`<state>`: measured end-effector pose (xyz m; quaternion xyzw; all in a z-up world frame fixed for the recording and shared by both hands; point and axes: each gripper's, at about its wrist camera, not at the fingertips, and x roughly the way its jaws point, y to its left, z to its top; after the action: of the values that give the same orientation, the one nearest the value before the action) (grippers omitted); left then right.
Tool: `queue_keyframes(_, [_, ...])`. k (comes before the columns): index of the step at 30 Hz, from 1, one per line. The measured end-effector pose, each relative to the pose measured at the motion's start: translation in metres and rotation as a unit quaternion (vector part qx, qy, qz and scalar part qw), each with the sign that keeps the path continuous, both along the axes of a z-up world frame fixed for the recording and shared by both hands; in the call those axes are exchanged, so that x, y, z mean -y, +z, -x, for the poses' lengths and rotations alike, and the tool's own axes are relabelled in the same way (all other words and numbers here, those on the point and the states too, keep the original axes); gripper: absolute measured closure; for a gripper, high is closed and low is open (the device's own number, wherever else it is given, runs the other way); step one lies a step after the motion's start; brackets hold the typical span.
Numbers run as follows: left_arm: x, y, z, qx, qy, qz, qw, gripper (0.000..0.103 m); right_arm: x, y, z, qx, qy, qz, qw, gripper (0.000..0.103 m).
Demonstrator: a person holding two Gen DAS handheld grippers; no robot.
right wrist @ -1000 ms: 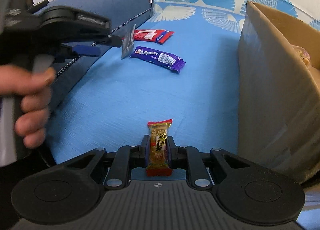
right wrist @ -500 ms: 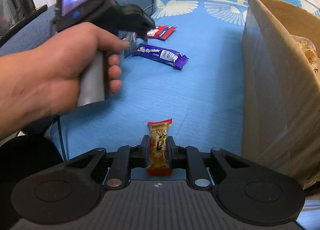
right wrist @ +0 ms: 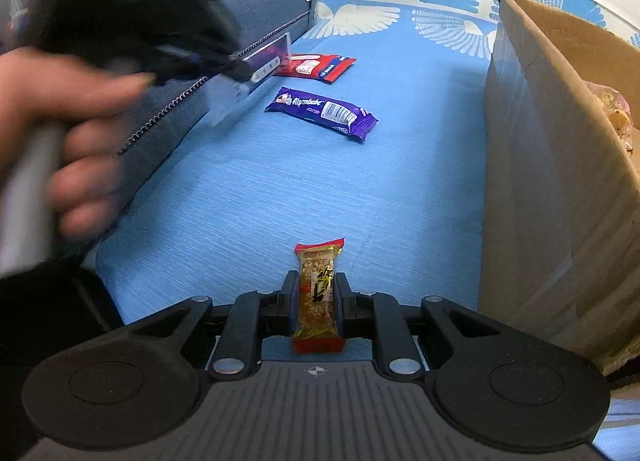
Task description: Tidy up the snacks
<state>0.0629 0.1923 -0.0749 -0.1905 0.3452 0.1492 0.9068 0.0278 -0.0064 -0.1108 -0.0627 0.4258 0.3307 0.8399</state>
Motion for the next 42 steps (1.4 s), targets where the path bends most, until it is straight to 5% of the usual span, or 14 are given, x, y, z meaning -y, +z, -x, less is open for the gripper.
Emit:
queue_keyframes(5, [0.022,-0.013,0.051,-0.014,-0.047,0.023,0.9985,0.098,0.002,0.001,0.004,0.006,-0.01,0.006,1.0,0.085])
queue_keyframes(16, [0.033,-0.02,0.053,-0.031,-0.065,0.016,0.9972,0.098,0.013,0.003,0.018,0.028,-0.017,0.008,0.999,0.085])
queue_keyframes(22, [0.025,-0.021,0.056,-0.026,-0.054,0.04,0.9974,0.066,0.015,0.0,0.02,0.03,-0.02,0.014,0.999,0.085])
queue_keyframes(28, [0.025,-0.026,0.054,-0.038,-0.062,0.056,0.9958,0.058,0.016,-0.003,0.023,0.031,-0.021,0.018,0.999,0.085])
queue_keyframes(34, [0.042,-0.035,0.044,-0.066,-0.097,0.027,0.9927,0.046,0.013,-0.005,0.023,0.033,-0.02,0.02,0.999,0.085])
queue_keyframes(42, [0.063,-0.046,0.034,-0.09,-0.121,-0.032,0.988,0.046,0.015,-0.005,0.024,0.033,-0.018,0.018,0.999,0.085])
